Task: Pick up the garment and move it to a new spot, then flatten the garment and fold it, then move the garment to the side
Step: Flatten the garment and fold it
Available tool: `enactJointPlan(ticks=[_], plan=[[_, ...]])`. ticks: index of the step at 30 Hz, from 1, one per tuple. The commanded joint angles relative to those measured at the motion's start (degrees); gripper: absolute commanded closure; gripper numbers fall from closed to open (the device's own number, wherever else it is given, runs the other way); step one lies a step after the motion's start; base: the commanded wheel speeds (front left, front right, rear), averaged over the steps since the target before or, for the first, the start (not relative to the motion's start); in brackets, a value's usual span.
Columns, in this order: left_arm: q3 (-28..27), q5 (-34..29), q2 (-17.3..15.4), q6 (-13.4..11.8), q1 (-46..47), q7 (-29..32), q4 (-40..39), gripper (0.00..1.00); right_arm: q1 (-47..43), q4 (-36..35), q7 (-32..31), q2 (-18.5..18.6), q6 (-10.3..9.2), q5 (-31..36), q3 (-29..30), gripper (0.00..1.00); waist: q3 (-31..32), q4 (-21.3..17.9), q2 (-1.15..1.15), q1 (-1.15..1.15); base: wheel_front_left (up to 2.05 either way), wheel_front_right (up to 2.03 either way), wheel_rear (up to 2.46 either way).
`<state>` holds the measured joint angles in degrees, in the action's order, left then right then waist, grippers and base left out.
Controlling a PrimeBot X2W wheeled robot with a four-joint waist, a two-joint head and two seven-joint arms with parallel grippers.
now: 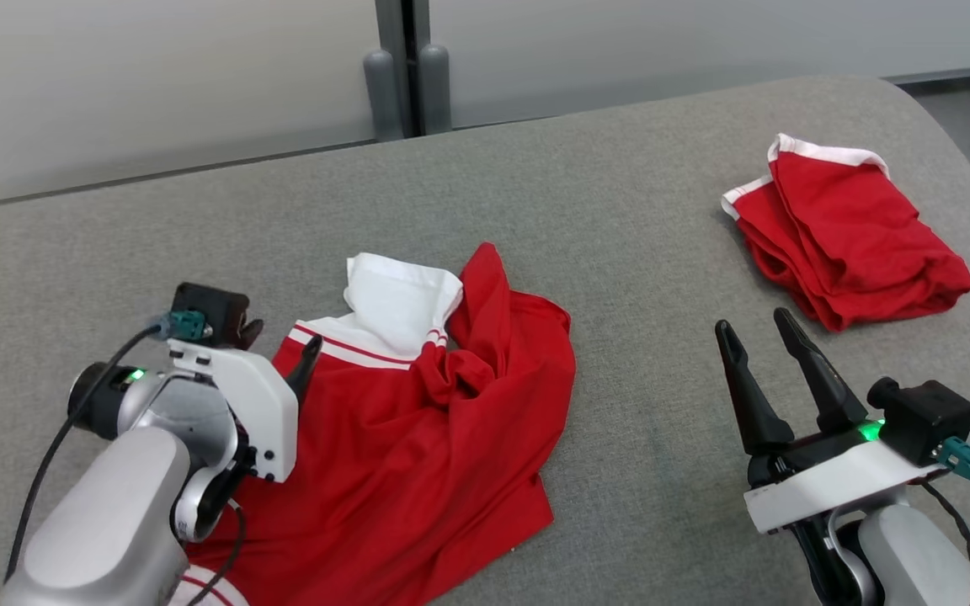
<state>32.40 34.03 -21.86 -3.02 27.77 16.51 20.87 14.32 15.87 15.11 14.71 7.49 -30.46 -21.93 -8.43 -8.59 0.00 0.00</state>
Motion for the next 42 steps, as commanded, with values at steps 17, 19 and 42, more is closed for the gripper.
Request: enactJointPlan(ticks=[17,19,42], plan=[[2.42,2.59,3.24,6.20,9.00,6.29,22.72,1.00,1.21,0.35,0.06,-0.62,-0.01,-0.15,0.49,0.00,-2.85,-6.49,0.00,0.00,0.00,0.00,0.00],[1.93,2.71,2.90,6.15,9.74,4.83,23.34,1.00,1.19,0.42,0.06,-0.61,0.00,-0.16,0.54,0.00,-2.54,-6.26,0.00,0.00,0.00,0.00,0.00],[-9.92,6.44,-8.81,4.72,17.76,-16.49,38.43,0.00,3.53,-0.10,0.06,0.65,0.00,0.71,0.92,0.00,-5.77,-3.54,0.00,0.00,0.00,0.00,0.00]])
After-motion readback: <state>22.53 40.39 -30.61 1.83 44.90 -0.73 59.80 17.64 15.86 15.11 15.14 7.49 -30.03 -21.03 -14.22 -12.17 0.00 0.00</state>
